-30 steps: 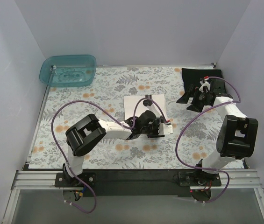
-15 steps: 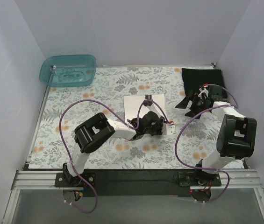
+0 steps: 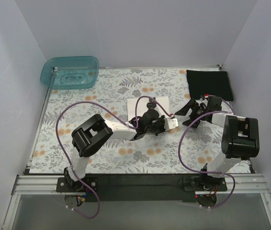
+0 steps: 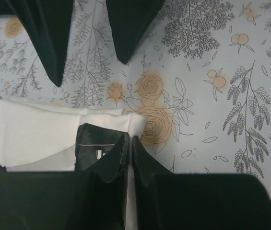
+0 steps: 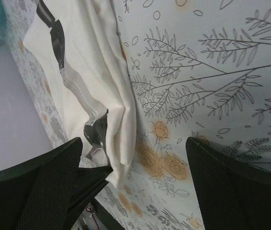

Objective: Fold and stack the t-shirts
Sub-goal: Neatly place the folded tshirt to the corner

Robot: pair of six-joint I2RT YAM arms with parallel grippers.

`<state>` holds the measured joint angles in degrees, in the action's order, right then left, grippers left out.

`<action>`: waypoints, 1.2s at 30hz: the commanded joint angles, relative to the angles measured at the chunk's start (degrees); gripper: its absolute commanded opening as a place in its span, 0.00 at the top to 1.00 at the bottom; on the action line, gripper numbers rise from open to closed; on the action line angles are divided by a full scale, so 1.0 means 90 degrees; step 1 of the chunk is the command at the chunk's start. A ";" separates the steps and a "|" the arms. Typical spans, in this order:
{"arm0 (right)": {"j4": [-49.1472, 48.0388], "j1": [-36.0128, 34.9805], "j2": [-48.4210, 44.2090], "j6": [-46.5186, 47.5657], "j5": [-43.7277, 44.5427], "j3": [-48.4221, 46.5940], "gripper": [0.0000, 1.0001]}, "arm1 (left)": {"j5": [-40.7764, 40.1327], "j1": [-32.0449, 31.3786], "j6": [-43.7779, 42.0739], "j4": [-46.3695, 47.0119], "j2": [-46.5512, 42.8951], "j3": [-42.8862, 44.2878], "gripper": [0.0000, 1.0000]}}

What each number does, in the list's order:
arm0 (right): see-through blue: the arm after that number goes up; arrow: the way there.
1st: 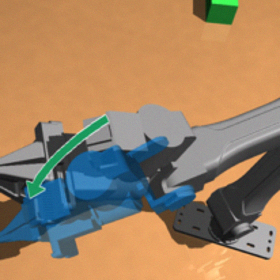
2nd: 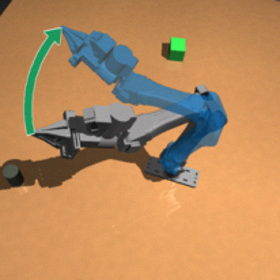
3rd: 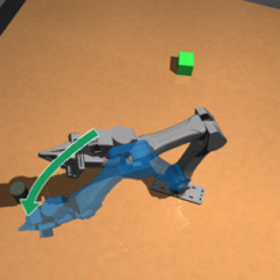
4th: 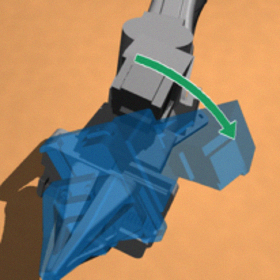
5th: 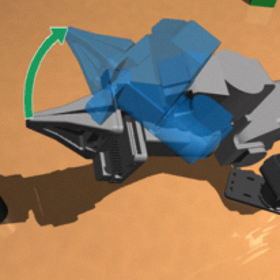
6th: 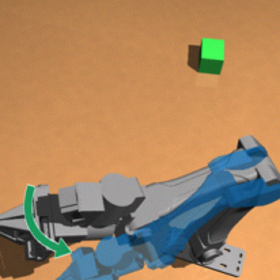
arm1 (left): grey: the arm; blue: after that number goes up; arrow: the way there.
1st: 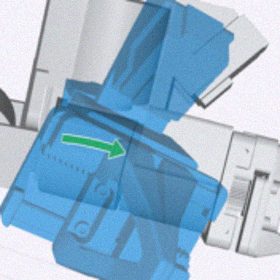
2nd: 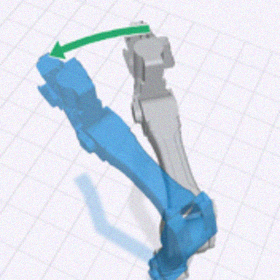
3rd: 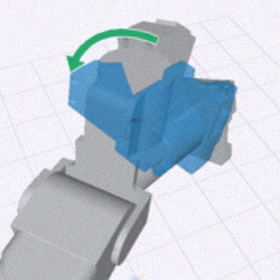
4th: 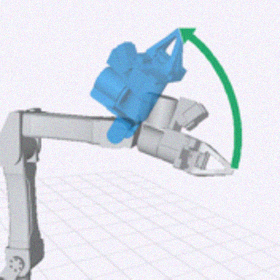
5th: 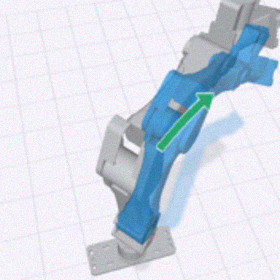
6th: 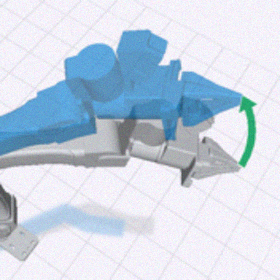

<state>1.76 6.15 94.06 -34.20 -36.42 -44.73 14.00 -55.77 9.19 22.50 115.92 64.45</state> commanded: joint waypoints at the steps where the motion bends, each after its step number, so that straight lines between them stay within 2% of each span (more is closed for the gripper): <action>1: -0.0908 -0.0243 0.0193 -0.0721 -0.0230 0.0126 0.06 | 0.0231 0.0112 0.0346 0.0030 -0.0634 0.0183 1.00; 17: -0.2557 -0.1387 0.1384 -0.2849 0.0032 0.0058 0.12 | 0.0388 0.0171 0.0668 -0.0088 -0.0731 0.0496 1.00; 19: -0.2753 -0.1435 0.1569 -0.3016 0.0092 0.0000 0.16 | 0.0388 0.0171 0.0668 -0.0078 -0.0751 0.0466 1.00; 26: -0.3017 -0.1445 0.2068 -0.3124 0.0092 -0.0430 0.18 | 0.0456 0.0190 0.0658 -0.0098 -0.0888 0.0261 1.00; 29: -0.3222 -0.1523 0.2127 -0.3261 0.0043 -0.0382 0.24 | 0.0427 0.0220 0.0668 -0.0069 -0.0859 0.0261 1.00; 32: -0.3330 -0.1631 0.2107 -0.3281 0.0101 -0.0284 0.34 | 0.0417 0.0269 0.0727 -0.0059 -0.0790 0.0310 1.00; 34: -0.3350 -0.1660 0.2117 -0.2961 0.0034 -0.0400 0.52 | 0.0534 0.0337 0.0872 -0.0156 -0.0780 0.0378 1.00; 35: -0.3340 -0.1660 0.2107 -0.2794 -0.0005 -0.0478 0.62 | 0.0544 0.0356 0.0970 -0.0185 -0.0790 0.0427 0.94; 36: -0.3301 -0.1641 0.2088 -0.2667 -0.0015 -0.0711 0.82 | 0.0602 0.0415 0.1048 -0.0292 -0.0819 0.0456 0.88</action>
<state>-27.70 -8.16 112.20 -61.84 -37.63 -48.29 17.37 -53.04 16.21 20.88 112.60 66.81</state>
